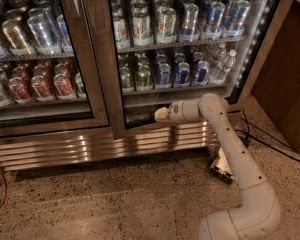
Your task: Close right fridge door
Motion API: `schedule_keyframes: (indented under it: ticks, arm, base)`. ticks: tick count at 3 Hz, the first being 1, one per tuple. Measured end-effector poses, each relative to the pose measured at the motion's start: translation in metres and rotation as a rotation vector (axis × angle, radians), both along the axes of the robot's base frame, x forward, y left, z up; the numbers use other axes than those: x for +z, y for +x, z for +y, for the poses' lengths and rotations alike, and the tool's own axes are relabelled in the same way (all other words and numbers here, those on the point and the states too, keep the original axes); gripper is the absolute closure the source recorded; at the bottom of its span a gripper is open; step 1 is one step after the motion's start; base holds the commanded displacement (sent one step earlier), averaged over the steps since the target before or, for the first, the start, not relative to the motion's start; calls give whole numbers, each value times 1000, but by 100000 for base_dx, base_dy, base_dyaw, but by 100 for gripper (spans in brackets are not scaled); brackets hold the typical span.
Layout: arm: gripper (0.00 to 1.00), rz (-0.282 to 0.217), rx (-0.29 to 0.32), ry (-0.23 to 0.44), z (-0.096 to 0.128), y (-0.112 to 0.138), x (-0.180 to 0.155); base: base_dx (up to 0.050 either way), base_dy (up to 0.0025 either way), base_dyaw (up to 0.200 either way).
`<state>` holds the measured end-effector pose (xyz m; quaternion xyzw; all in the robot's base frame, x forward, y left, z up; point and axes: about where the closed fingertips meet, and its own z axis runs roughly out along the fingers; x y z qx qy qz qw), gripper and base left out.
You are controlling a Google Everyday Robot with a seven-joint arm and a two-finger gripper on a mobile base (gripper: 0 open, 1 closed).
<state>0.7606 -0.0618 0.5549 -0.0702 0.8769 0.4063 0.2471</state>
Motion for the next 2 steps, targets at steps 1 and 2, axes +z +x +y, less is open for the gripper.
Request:
schedule_keyframes:
  ticks: [1,2]
  arm:
    - [100,-36,10,-20,7,0,16]
    - [100,-36,10,-20,7,0,16]
  base:
    - [0,0,0]
    - [0,0,0]
